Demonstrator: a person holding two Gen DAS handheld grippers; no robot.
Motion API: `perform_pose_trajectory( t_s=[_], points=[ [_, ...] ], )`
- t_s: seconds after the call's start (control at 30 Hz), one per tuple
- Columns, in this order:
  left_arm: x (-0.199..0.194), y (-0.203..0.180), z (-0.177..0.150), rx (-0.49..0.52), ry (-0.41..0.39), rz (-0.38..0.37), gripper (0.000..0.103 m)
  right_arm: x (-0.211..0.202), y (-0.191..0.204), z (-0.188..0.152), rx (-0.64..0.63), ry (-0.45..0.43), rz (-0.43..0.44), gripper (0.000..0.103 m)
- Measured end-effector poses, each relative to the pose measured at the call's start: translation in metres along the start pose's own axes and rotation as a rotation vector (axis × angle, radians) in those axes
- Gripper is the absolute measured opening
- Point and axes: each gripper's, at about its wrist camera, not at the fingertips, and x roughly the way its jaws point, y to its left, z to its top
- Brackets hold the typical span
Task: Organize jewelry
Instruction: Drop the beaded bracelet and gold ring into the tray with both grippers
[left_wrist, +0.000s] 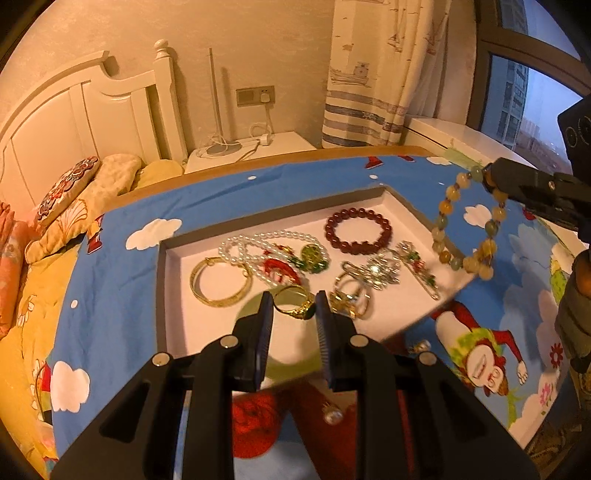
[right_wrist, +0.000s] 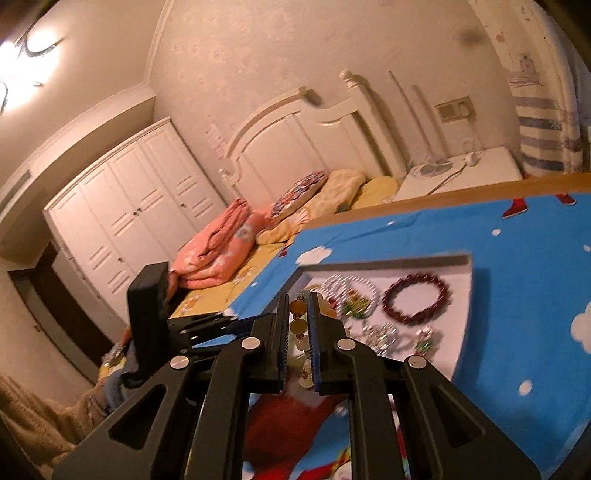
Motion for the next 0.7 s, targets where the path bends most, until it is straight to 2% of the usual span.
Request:
perform_pose_trajectory(
  t_s=[0.13,0.47,0.5,0.53,0.57,0.63,0.67,0.7],
  points=[
    [0.013,0.014,0.004,-0.033,0.008,0.027,0.023,0.018,-0.007,0.004,-0.032,0.009,-0.080,0.011],
    [0.036,0.038,0.005,-0.094,0.041,0.087,0.024,0.062,-0.012,-0.006,-0.084,0.081,-0.145,0.012],
    [0.038,0.039,0.004,-0.102,0.047,0.098,0.027,0.063,-0.011,-0.008,-0.084,0.080,-0.154,0.013],
    [0.039,0.041,0.003,-0.109,0.052,0.101,0.040,0.065,-0.011,-0.010,-0.079,0.084,-0.160,0.014],
    [0.038,0.042,0.002,-0.121,0.049,0.100,0.053,0.067,-0.011,-0.011,-0.073,0.097,-0.156,0.020],
    [0.037,0.043,0.001,-0.133,0.038,0.109,0.061,0.066,-0.011,-0.013,-0.063,0.101,-0.157,0.042],
    [0.037,0.044,0.000,-0.134,0.041,0.110,0.062,0.064,-0.010,-0.014,-0.063,0.093,-0.156,0.056],
    [0.036,0.044,-0.001,-0.135,0.044,0.112,0.063,0.061,-0.009,-0.015,-0.067,0.087,-0.150,0.056]
  ],
)
